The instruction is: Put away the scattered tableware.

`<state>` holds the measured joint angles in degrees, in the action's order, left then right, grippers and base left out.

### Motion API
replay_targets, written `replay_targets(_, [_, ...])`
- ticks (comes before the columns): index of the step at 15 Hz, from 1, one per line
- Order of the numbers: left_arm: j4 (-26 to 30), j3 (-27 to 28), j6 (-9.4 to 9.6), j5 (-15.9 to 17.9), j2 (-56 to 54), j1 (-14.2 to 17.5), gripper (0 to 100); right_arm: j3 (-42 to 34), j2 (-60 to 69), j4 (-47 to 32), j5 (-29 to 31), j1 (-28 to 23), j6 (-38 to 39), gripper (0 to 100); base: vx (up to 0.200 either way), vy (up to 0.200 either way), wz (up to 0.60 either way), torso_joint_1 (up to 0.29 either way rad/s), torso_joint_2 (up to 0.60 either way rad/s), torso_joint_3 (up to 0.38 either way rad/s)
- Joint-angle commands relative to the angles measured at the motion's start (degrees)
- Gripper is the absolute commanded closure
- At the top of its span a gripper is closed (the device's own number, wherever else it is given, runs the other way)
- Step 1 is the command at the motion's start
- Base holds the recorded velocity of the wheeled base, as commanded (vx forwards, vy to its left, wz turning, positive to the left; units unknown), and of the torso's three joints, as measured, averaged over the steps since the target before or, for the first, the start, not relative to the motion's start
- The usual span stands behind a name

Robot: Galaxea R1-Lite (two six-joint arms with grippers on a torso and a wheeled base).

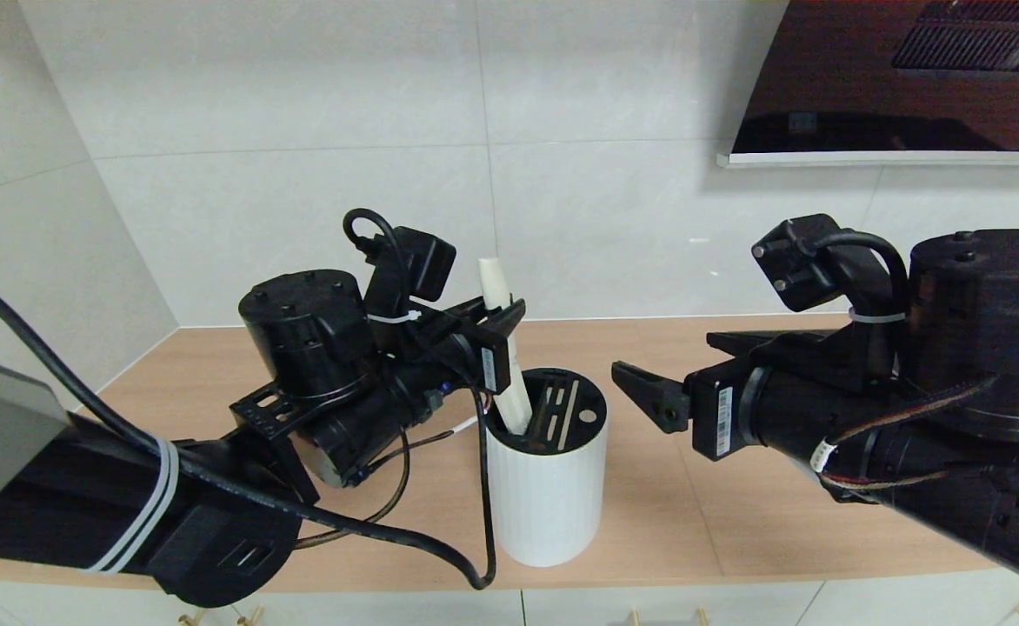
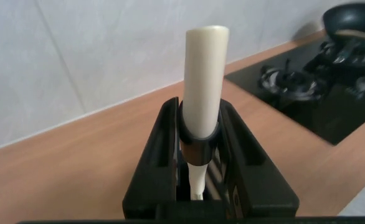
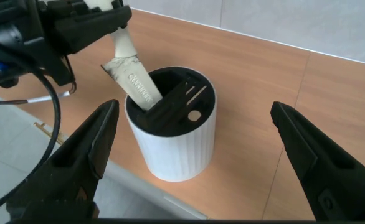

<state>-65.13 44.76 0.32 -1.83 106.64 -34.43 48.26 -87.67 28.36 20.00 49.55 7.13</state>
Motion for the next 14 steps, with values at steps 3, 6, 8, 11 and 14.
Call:
replay_targets(3, [-2.28, 0.15, -0.05, -0.11, 0.58, -0.99, 100, -0.01, 0.05, 0.03, 0.03, 0.02, -0.01, 0, 0.0, 0.0, 0.0, 0.0, 0.0, 0.0])
replay_targets(6, [-2.45, 0.5, -0.14, -0.02, 2.96, -0.82, 100, 0.08, 0.05, 0.03, 0.03, 0.02, -0.01, 0, 0.0, 0.0, 0.0, 0.0, 0.0, 0.0])
replay_targets(8, [-2.45, 0.94, -0.14, -0.02, 3.75, 0.06, 100, -0.01, 0.05, 0.03, 0.03, 0.02, -0.01, 0, 0.0, 0.0, 0.0, 0.0, 0.0, 0.0])
replay_targets(11, [-2.37, 1.03, -0.14, -0.11, 3.92, 0.32, 100, -0.01, 0.05, 0.03, 0.03, 0.02, -0.01, 0, 0.0, 0.0, 0.0, 0.0, 0.0, 0.0])
replay_targets(14, [-2.19, 0.94, -0.05, -0.9, 5.42, 0.32, 100, -0.01, 0.05, 0.03, 0.03, 0.02, -0.01, 0, 0.0, 0.0, 0.0, 0.0, 0.0, 0.0])
